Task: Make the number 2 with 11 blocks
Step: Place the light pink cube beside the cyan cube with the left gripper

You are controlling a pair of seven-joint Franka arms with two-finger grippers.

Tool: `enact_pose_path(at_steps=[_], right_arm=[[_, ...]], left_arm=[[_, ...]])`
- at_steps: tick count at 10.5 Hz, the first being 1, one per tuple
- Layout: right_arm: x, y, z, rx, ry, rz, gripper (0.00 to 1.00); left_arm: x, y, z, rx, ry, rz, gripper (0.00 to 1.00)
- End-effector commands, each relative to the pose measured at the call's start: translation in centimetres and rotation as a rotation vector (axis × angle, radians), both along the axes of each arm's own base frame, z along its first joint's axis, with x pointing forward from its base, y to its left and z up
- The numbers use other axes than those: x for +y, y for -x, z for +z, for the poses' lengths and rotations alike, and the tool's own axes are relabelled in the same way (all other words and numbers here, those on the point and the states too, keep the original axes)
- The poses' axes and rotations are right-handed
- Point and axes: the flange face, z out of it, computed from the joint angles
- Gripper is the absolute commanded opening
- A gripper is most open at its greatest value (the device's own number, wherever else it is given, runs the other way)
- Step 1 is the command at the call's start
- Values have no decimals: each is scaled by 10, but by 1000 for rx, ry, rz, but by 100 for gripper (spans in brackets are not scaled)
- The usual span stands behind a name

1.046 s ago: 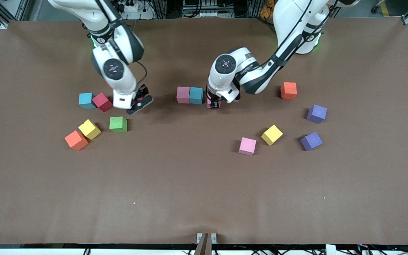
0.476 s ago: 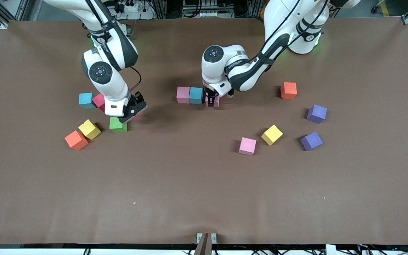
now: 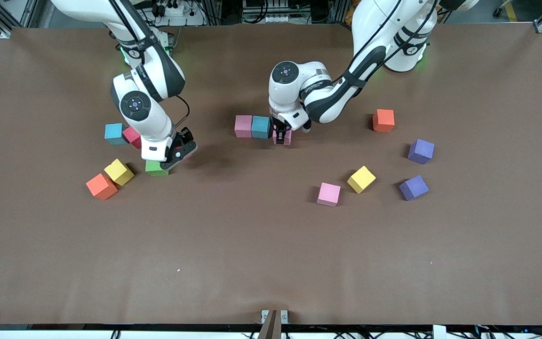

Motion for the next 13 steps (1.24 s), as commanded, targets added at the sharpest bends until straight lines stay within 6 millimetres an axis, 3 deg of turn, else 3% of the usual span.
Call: enact_pose_path(at_steps=[1, 7, 13], right_arm=[[11, -8, 5, -4, -9, 14, 30], [14, -9, -14, 26, -10, 31, 30], [18, -3, -14, 48, 2, 42, 30]], left_arm=[[-7, 5, 4, -31, 17, 95, 29], [-16, 17, -7, -11, 34, 88, 29], [-21, 27, -10, 6, 35, 85, 29]])
